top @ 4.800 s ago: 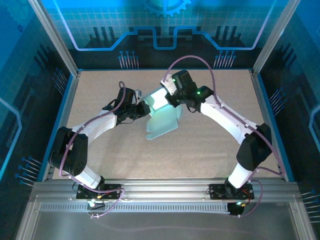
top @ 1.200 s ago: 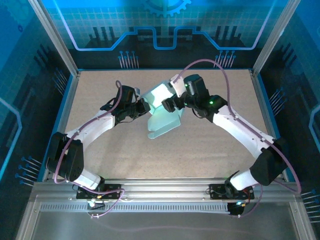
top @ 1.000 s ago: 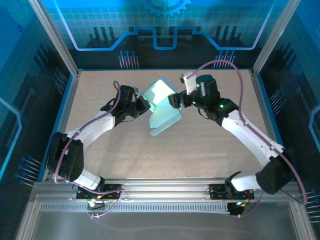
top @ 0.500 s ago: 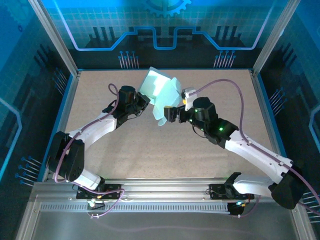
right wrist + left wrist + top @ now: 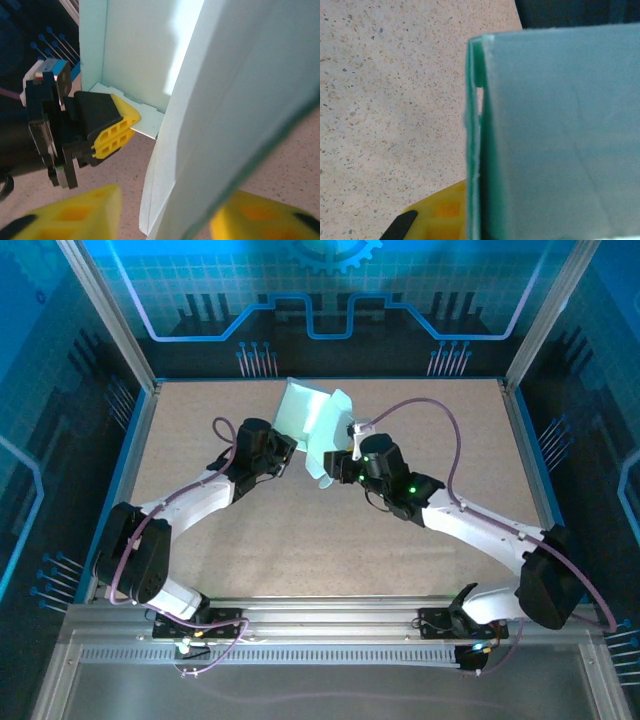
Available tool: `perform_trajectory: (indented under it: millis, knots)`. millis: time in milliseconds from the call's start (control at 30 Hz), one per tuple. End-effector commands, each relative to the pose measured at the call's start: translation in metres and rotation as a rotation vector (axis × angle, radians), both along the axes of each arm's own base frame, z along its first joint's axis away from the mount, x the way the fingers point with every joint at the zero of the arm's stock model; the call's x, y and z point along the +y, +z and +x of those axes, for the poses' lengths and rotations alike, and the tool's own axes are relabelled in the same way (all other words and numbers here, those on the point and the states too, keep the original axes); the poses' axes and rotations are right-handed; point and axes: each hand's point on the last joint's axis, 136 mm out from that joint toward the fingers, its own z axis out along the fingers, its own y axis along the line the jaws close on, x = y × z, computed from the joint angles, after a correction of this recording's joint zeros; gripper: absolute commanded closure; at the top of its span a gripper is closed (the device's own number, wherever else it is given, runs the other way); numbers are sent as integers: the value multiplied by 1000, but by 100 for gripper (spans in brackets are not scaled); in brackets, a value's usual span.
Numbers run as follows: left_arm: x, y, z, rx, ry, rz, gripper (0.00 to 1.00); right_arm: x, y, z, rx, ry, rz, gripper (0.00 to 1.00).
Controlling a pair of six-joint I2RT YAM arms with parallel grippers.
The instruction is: Fold the paper box
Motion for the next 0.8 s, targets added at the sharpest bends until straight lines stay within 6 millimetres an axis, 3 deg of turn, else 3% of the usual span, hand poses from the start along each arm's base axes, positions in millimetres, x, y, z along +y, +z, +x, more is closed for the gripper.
perform_trajectory:
  millis: [0,100,400,767]
  knots:
    - [1,16,0,-49,24,-26,100,11,20,4,-24,4,43,77]
    - [2,15,-1,-49,30,-26,96,10,20,6,-19,-1,21,100]
    - [3,15,-3,-53,29,-34,62,5,16,13,-15,-6,-77,100]
    - [18,7,-21,-45,33,19,40,-9,13,26,23,5,-117,100]
